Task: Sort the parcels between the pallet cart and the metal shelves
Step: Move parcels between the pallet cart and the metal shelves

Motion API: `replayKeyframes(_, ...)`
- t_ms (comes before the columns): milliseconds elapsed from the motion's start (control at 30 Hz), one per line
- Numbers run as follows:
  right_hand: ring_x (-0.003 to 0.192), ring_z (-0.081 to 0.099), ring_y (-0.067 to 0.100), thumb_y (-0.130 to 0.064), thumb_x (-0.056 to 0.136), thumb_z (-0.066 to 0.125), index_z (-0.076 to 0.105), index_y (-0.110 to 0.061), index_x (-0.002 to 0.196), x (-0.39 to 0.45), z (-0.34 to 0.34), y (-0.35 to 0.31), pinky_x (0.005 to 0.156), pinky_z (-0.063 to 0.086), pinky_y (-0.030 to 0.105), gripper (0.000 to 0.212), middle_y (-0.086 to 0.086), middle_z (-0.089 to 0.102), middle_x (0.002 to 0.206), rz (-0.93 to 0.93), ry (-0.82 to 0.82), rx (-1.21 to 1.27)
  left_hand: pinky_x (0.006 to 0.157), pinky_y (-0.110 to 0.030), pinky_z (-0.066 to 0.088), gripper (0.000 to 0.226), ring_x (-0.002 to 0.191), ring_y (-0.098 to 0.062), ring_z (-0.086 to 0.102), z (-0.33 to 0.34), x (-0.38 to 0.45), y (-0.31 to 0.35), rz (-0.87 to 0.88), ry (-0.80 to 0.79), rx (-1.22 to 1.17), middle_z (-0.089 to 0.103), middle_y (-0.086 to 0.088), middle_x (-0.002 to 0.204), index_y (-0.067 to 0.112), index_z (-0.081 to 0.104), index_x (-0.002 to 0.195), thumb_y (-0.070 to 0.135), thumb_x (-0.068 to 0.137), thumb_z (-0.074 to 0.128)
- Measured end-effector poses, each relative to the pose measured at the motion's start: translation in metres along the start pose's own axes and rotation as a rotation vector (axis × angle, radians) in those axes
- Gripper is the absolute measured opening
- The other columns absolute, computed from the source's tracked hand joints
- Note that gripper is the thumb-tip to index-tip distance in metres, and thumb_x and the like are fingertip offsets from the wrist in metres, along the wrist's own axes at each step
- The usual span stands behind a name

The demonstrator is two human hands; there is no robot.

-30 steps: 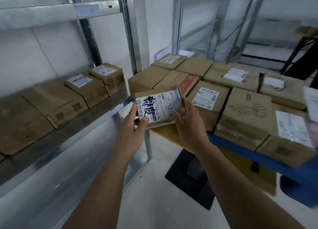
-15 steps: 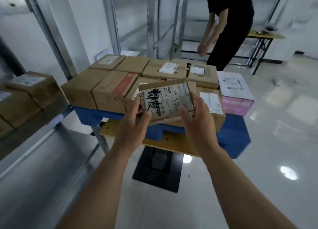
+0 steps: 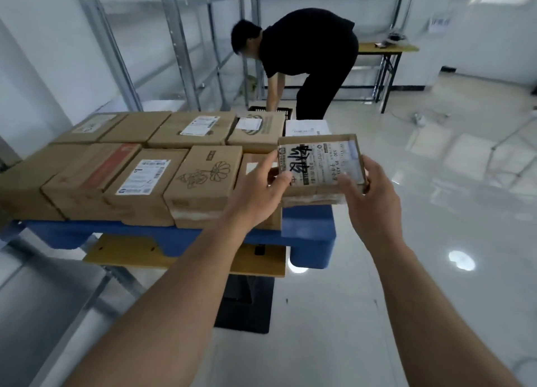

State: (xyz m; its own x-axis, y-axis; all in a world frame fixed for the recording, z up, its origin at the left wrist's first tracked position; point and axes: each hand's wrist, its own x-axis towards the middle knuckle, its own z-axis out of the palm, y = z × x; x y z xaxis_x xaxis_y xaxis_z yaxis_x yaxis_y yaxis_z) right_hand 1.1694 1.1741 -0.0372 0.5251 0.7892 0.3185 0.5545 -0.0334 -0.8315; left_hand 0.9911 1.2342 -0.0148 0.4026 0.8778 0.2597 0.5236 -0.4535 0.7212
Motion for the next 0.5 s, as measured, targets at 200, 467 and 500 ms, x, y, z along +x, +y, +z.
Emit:
replayKeyframes(200,0.087,0.055,0.018,-0.038,0.093,0.052,0.048,-0.024,0.129,0.027,0.004,0.052,0.062,0.038,0.025,0.039,0.001,0.062,0.106,0.126,-0.092,-0.027,0.069,-0.021,0.045,0.04,0.09,-0.008,0.055,0.046,0.039,-0.012,-0.079,-0.082,0.196,0.06,0.011,0.115,0.027,0.042,0.135,0.037,0.096,0.041)
replayKeyframes(467,0.085,0.053,0.018,-0.039,0.095,0.046,0.046,-0.019,0.128,0.035,0.046,0.09,0.056,0.036,0.024,0.039,0.005,0.061,0.112,0.269,-0.32,-0.087,0.095,-0.039,0.037,0.046,0.117,-0.024,0.043,0.066,0.051,-0.046,-0.137,-0.166,0.563,0.052,-0.003,0.131,0.023,0.037,0.141,0.035,0.097,0.039)
replayKeyframes(500,0.086,0.055,0.018,-0.04,0.095,0.045,0.046,-0.019,0.128,0.036,0.049,0.092,0.058,0.039,0.025,0.039,0.006,0.061,0.111,0.268,-0.327,-0.093,0.099,-0.039,0.033,0.046,0.123,-0.024,0.039,0.066,0.052,-0.048,-0.123,-0.161,0.579,0.046,-0.002,0.138,0.023,0.037,0.141,0.036,0.097,0.039)
